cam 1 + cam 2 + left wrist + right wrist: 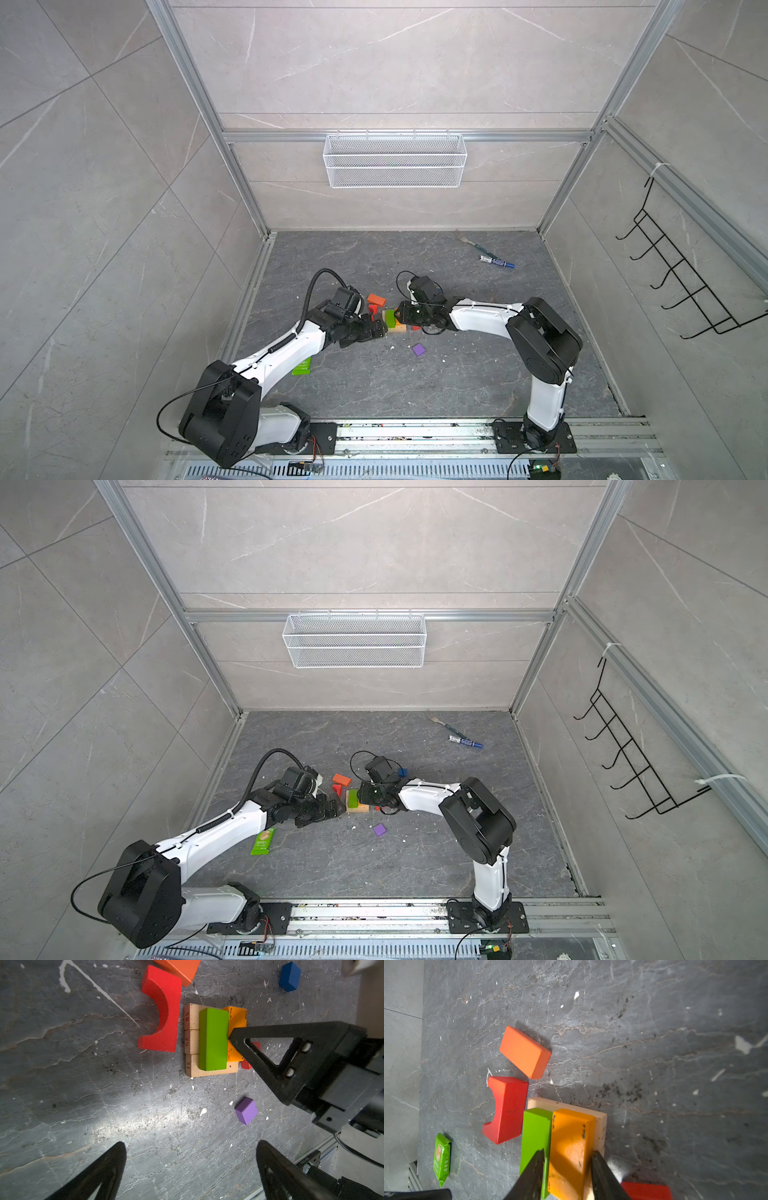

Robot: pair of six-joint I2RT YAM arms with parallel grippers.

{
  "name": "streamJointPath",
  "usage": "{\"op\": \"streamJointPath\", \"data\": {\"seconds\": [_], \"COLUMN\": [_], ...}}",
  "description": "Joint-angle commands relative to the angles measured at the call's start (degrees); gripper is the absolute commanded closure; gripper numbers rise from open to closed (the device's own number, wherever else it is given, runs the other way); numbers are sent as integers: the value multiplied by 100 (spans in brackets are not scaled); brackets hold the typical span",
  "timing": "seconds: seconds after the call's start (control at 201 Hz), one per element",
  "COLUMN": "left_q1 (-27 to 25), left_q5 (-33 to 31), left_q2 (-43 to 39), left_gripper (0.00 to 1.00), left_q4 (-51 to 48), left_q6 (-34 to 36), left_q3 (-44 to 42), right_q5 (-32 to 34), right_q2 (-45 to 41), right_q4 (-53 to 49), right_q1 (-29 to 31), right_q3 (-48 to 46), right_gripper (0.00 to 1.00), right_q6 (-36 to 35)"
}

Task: Build the wood block tower
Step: 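Lower the orange bar onto the wood bars beside the green bar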

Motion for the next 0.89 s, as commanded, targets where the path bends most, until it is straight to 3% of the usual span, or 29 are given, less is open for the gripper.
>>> {"op": "streamJointPath", "data": {"seconds": [0.0,0.249,0.423,0.503,0.692,0.886], "left_q1": [23,23,29,31,53,98], "left_q5": [70,4,-130,-174,-209,-335], "left_q2": [-2,13,-1,4,41,-10], "left_gripper": [0,0,0,0,0,0], "left_q4": [51,42,-58,-81,-149,-328], "left_q6": [-34,-50,5,-6,8,130], "left_q3": [42,20,60,66,92,77], "right_q5": [45,287,523,630,904,1207], "right_q2": [27,-285,-512,-601,-716,-674], "right_q4": [-25,-315,-747,-900,-1453,-2067], "right_q1": [43,50,90,123,164,121], "right_q3": [-4,8,133,175,413,855], "right_gripper": [84,80,73,66,36,28], "right_q6": [86,-148,-424,-525,-871,-1171]}}
